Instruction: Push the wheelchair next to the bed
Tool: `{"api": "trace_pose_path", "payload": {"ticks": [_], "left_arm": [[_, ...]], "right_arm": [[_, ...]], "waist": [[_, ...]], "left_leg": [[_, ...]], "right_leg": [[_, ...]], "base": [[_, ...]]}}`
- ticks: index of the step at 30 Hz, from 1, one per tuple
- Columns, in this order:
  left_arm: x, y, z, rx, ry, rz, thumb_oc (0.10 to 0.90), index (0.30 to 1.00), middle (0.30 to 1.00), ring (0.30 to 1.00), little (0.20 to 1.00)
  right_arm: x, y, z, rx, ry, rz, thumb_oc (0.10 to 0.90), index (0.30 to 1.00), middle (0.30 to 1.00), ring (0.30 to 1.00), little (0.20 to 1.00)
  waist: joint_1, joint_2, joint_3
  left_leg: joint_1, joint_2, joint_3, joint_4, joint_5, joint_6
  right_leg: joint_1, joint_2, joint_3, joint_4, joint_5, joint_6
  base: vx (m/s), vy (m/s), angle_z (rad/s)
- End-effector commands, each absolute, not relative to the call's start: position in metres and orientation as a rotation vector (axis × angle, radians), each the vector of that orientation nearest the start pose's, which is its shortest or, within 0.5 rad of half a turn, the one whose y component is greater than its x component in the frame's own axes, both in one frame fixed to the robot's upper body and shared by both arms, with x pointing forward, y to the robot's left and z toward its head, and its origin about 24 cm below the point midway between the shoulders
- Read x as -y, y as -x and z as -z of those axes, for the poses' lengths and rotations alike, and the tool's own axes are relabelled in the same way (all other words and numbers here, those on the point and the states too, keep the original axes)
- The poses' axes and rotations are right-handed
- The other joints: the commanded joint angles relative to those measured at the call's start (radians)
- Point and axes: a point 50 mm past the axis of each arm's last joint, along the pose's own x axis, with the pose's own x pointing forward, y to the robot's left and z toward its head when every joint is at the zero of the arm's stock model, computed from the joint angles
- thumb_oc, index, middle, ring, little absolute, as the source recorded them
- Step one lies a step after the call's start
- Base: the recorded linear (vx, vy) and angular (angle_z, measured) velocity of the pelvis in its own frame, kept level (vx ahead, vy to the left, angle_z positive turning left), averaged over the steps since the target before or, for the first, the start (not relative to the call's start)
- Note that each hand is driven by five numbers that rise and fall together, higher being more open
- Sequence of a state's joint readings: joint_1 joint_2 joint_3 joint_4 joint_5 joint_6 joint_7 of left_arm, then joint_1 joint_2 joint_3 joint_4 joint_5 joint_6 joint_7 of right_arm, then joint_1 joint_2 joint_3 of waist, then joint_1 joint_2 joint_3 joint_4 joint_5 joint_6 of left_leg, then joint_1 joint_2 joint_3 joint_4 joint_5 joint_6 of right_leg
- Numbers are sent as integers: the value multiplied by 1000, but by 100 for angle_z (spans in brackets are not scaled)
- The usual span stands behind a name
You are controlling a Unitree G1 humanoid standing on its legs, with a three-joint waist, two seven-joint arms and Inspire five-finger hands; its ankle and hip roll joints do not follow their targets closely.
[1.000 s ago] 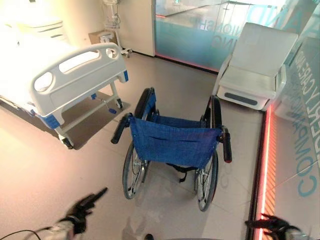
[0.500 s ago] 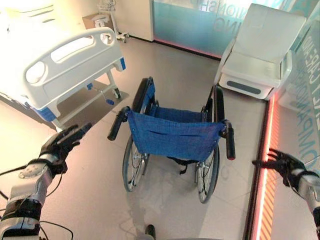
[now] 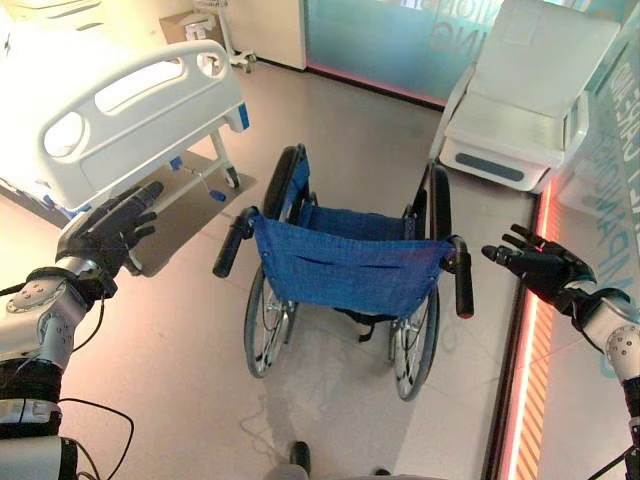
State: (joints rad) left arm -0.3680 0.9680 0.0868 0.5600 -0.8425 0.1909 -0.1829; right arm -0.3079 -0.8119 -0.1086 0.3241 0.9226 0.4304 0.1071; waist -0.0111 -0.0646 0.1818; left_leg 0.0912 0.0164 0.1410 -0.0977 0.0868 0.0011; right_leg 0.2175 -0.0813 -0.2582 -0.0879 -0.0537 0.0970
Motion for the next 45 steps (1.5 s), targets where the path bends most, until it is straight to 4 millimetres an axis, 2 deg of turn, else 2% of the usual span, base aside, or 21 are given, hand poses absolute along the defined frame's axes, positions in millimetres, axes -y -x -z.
{"api": "trace_pose_path", "payload": {"ticks": [1,7,13,22,24,31,34,39,45], "left_arm": [[-361,-302,-231,234,47,-56,800,900,900,900,900],[-334,-306,-241,206,33,138,800,900,900,900,900],[-325,-307,-238,161,5,186,800,900,900,900,900],[-312,-310,-234,83,-44,262,800,900,900,900,900],[-307,-312,-233,63,-59,284,800,900,900,900,900],[-302,-315,-235,41,-76,304,800,900,900,900,900],[-305,-314,-239,45,-77,296,800,900,900,900,900],[-310,-313,-243,46,-68,283,800,900,900,900,900],[-312,-310,-248,54,-62,276,800,900,900,900,900]], "right_arm": [[327,-305,-202,10,-125,10,800,900,900,900,900],[309,-304,-188,-73,-99,-83,800,900,900,900,900],[289,-304,-173,-167,-113,-175,800,900,900,900,900],[268,-302,-147,-342,-95,-264,800,900,900,900,900],[261,-303,-145,-363,-136,-300,800,900,900,900,900],[237,-306,-155,-320,-307,-370,800,900,900,900,900],[231,-307,-171,-224,-396,-370,800,900,900,900,900],[237,-309,-199,-55,-450,-255,800,900,900,900,900],[242,-306,-204,-38,-511,-217,800,900,900,900,900]], "waist": [[3,33,-95],[4,37,-92],[5,39,-91],[10,42,-92],[11,43,-92],[19,48,-99],[19,51,-103],[16,54,-113],[12,58,-119]], "left_leg": [[70,-4,90,10,-117,-30],[63,-5,93,10,-113,-28],[60,-8,92,10,-110,-24],[58,-10,84,10,-102,-25],[58,-11,82,10,-100,-25],[58,-12,81,10,-100,-26],[59,-13,81,10,-102,-25],[57,-14,79,10,-106,-26],[58,-13,84,10,-109,-26]], "right_leg": [[-60,-15,16,1,87,32],[-64,-15,12,1,86,30],[-64,-15,8,1,85,29],[-62,-14,-3,1,84,27],[-61,-14,-5,1,83,26],[-58,-13,-13,1,80,27],[-57,-12,-16,1,77,27],[-61,-9,-13,1,74,28],[-63,-10,-14,1,73,30]], "base": [[0,0,0],[0,0,0],[0,0,0],[0,0,0],[0,0,0],[0,0,0],[0,0,0],[0,0,0],[0,0,0]]}}
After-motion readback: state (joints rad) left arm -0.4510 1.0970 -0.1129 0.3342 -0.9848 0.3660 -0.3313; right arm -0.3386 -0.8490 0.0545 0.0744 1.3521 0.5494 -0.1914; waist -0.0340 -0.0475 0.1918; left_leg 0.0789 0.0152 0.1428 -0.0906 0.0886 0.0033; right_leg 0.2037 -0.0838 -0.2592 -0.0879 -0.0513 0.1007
